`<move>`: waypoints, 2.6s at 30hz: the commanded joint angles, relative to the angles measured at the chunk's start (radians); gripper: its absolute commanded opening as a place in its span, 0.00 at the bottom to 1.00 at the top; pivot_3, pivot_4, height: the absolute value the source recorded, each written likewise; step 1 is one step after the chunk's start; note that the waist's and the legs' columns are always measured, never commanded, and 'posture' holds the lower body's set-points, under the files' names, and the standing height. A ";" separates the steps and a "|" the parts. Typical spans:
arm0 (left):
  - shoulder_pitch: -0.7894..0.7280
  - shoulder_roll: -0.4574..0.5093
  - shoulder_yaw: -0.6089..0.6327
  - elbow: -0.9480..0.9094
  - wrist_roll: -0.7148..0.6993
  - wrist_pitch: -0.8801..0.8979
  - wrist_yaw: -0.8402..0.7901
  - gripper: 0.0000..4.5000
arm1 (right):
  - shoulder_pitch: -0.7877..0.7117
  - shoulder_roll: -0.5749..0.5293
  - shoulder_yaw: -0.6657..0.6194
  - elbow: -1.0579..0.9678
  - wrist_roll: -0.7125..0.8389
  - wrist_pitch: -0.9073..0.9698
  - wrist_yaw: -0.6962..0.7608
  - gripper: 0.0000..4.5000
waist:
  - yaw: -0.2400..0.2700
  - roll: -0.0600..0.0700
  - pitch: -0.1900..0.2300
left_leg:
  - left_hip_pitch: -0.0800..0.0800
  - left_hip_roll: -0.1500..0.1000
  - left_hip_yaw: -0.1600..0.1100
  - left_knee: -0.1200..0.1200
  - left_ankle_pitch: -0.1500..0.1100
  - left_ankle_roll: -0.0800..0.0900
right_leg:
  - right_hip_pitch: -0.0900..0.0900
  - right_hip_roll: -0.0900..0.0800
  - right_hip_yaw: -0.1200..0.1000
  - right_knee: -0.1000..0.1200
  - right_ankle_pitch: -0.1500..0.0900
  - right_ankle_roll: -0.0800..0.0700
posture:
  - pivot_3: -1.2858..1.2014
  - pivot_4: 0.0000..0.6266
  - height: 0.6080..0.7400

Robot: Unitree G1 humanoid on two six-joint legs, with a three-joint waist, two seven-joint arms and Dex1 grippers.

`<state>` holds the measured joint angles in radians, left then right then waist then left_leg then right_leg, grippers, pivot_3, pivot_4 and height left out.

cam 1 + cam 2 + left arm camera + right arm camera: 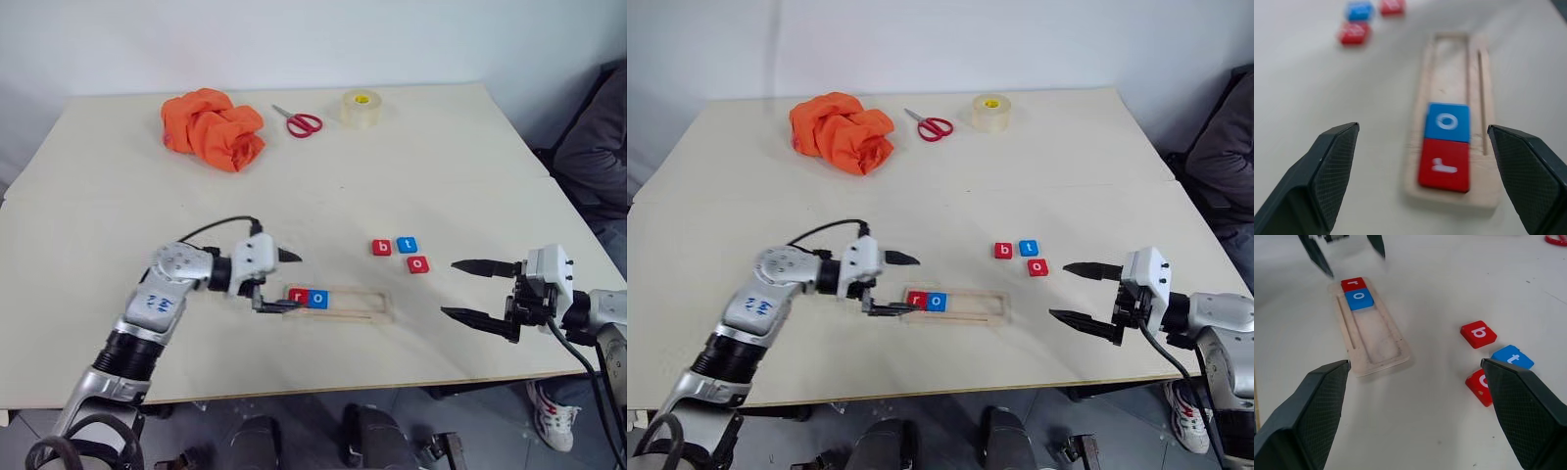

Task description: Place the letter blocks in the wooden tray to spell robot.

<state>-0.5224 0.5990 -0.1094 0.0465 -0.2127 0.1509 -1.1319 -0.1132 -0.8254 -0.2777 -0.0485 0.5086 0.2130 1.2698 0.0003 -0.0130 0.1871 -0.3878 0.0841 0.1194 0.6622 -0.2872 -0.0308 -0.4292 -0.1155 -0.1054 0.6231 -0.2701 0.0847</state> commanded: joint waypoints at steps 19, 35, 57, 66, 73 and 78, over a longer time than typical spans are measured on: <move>0.165 -0.051 0.260 0.365 -0.286 -0.406 -0.388 0.99 | 0.088 0.252 0.091 -0.537 -0.081 0.486 -0.820 1.00 | 0.008 -0.001 -0.001 | -0.002 0.000 0.000 0.001 -0.003 0.002 | -0.001 0.000 -0.001 -0.001 0.000 -0.001 | 0.52 0.24 1.00; 0.119 -0.041 0.251 0.403 -0.300 -0.379 -0.421 0.99 | 0.173 0.345 0.056 -0.690 -0.065 0.631 -0.988 1.00 | -0.004 -0.002 -0.002 | -0.002 0.001 -0.001 0.000 -0.004 0.003 | -0.001 0.000 -0.001 -0.001 0.000 -0.001 | 0.52 0.24 1.00; 0.170 -0.044 0.229 0.263 -0.334 -0.285 -0.415 0.99 | -0.126 0.371 0.183 -0.545 -0.075 0.681 -0.970 1.00 | -0.010 -0.002 -0.002 | -0.002 0.001 -0.001 0.000 -0.004 0.003 | -0.001 0.000 -0.001 -0.002 0.000 -0.001 | 0.52 0.24 1.00; 0.215 -0.028 0.231 0.205 -0.347 -0.255 -0.410 0.99 | -0.259 0.492 0.332 -0.330 -0.202 0.623 -1.057 1.00 | -0.008 -0.002 -0.002 | -0.004 0.001 0.000 0.000 -0.004 0.003 | -0.003 0.000 -0.001 -0.002 0.000 -0.001 | 0.52 0.24 1.00; 0.260 -0.019 0.241 0.164 -0.355 -0.249 -0.391 0.99 | -0.252 0.550 0.343 -0.289 -0.259 0.581 -1.103 1.00 | -0.010 -0.002 -0.002 | -0.005 0.001 0.000 0.000 -0.005 0.003 | -0.004 0.000 -0.001 -0.002 -0.001 -0.002 | 0.52 0.24 1.00; 0.283 -0.024 0.244 0.148 -0.356 -0.253 -0.379 0.99 | -0.243 0.585 0.338 -0.267 -0.279 0.575 -1.123 1.00 | -0.019 -0.002 -0.002 | -0.005 0.001 0.000 0.000 -0.005 0.003 | -0.004 0.000 -0.001 -0.002 -0.001 -0.002 | 0.52 0.24 1.00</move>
<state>-0.2489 0.5692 0.1183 0.2279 -0.5464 -0.0970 -1.4996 -0.3616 -0.2496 0.0701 -0.3081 0.2390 0.8089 0.1562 -0.0189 -0.0154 0.1852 -0.3929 0.0850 0.1195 0.6620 -0.2919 -0.0277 -0.4335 -0.1153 -0.1060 0.6215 -0.2706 0.0831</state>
